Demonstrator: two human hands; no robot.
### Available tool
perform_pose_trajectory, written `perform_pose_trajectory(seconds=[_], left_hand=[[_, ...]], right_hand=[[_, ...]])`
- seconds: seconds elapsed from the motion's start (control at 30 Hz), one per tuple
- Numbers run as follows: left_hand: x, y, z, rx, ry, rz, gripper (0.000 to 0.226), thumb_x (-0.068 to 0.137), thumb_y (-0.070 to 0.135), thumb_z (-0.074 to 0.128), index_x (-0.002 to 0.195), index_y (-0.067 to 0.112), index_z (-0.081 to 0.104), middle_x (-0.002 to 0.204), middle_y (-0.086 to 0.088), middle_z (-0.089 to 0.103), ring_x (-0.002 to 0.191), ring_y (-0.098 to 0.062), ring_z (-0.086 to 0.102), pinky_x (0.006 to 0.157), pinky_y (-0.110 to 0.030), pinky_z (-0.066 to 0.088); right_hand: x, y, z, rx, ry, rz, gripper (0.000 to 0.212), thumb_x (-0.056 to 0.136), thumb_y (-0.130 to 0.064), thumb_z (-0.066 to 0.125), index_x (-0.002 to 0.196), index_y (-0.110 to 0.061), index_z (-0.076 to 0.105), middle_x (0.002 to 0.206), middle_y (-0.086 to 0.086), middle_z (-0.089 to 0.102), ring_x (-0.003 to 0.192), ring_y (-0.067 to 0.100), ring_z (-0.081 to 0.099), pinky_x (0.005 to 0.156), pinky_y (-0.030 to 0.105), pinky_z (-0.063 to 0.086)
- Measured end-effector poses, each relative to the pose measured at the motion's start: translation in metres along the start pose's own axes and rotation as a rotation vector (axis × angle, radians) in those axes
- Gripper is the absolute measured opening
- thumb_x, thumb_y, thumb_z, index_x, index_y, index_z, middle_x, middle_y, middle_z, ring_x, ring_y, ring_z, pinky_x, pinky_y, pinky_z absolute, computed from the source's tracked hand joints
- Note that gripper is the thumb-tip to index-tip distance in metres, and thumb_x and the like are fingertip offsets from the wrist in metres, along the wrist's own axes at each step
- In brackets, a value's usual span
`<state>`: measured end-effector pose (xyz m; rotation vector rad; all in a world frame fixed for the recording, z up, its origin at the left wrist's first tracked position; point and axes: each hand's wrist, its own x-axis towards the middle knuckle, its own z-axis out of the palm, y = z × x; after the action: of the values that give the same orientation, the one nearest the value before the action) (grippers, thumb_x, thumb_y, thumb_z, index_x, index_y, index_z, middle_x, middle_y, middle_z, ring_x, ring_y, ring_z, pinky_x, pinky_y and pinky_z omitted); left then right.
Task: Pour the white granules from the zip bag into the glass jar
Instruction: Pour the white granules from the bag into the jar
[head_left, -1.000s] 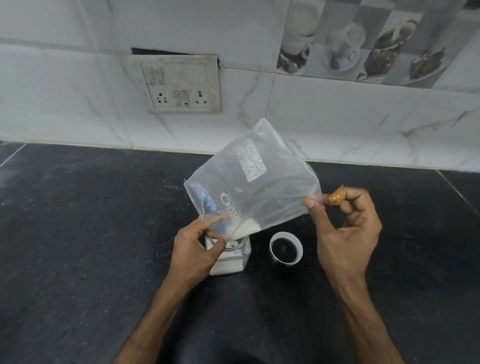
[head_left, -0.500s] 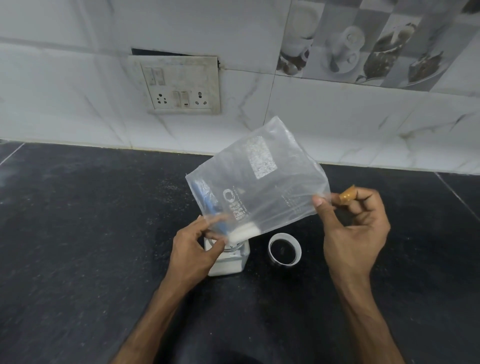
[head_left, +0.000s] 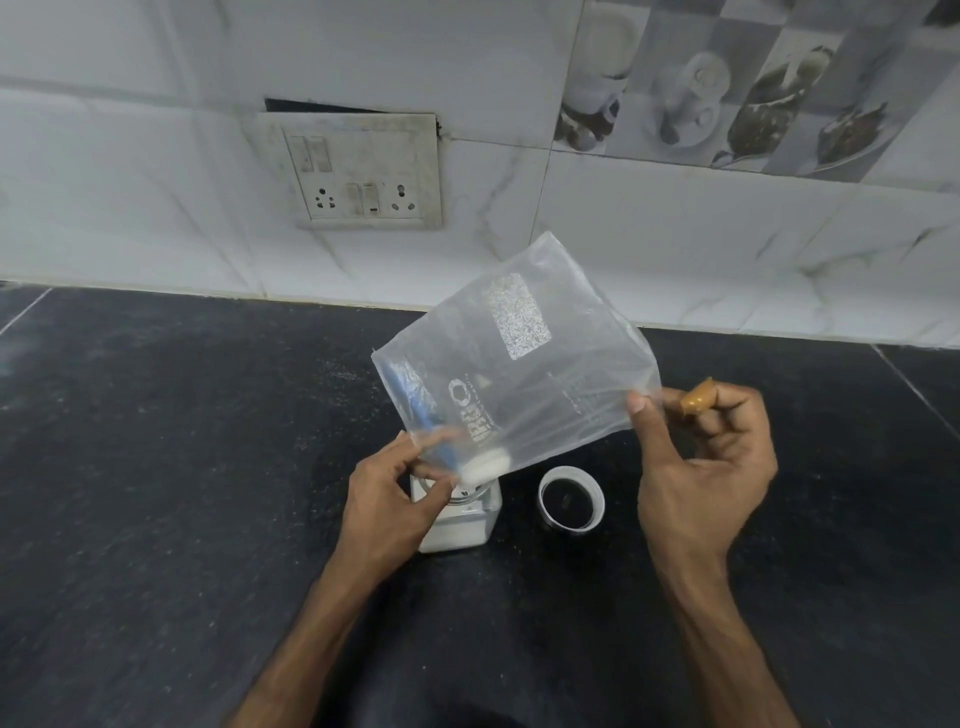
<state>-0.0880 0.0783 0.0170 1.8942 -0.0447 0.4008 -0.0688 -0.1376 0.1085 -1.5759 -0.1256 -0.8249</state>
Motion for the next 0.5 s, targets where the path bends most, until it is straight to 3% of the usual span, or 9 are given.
perform_pose_trajectory(seconds=[0.2,0.33,0.4,0.5], left_hand=[[0.0002,-0.0006,0.0005,0.002,0.003,-0.001,0.082,0.076,-0.002,0.081,0.105,0.071,0.058,0.09,0.035,0.07,0.075,0.002,0.071,0.083,-0.008,0.05],[0.0001,-0.0012,0.0005,0.004,0.003,0.006,0.071,0.075,-0.006,0.08,0.105,0.057,0.062,0.098,0.039,0.067,0.072,0.002,0.069,0.074,-0.009,0.052],[0.0,0.0004,-0.0001,0.008,0.002,0.001,0.069,0.076,-0.006,0.08,0.105,0.054,0.061,0.095,0.038,0.068,0.073,0.002,0.07,0.077,-0.01,0.053],[0.0,0.0012,0.0001,0.011,0.001,-0.02,0.073,0.076,-0.004,0.08,0.105,0.061,0.063,0.096,0.037,0.069,0.076,0.001,0.071,0.085,-0.031,0.059]], right_hand=[[-0.0024,-0.0005,0.0017,0.023,-0.006,0.032,0.035,0.08,0.003,0.077,0.086,-0.022,0.053,0.079,-0.013,0.07,0.08,0.01,0.067,0.078,0.026,0.054],[-0.0026,-0.0016,0.0007,0.031,-0.084,0.054,0.035,0.081,0.002,0.077,0.087,-0.024,0.053,0.08,-0.009,0.071,0.077,0.016,0.066,0.074,0.024,0.053],[-0.0011,-0.0001,-0.0006,0.038,-0.047,0.055,0.035,0.081,0.002,0.077,0.087,-0.024,0.053,0.08,-0.009,0.071,0.077,0.015,0.066,0.074,0.025,0.053],[-0.0014,-0.0001,-0.0001,0.039,-0.069,0.058,0.035,0.081,0.0,0.076,0.086,-0.026,0.054,0.079,-0.006,0.071,0.076,0.014,0.066,0.073,0.024,0.053]])
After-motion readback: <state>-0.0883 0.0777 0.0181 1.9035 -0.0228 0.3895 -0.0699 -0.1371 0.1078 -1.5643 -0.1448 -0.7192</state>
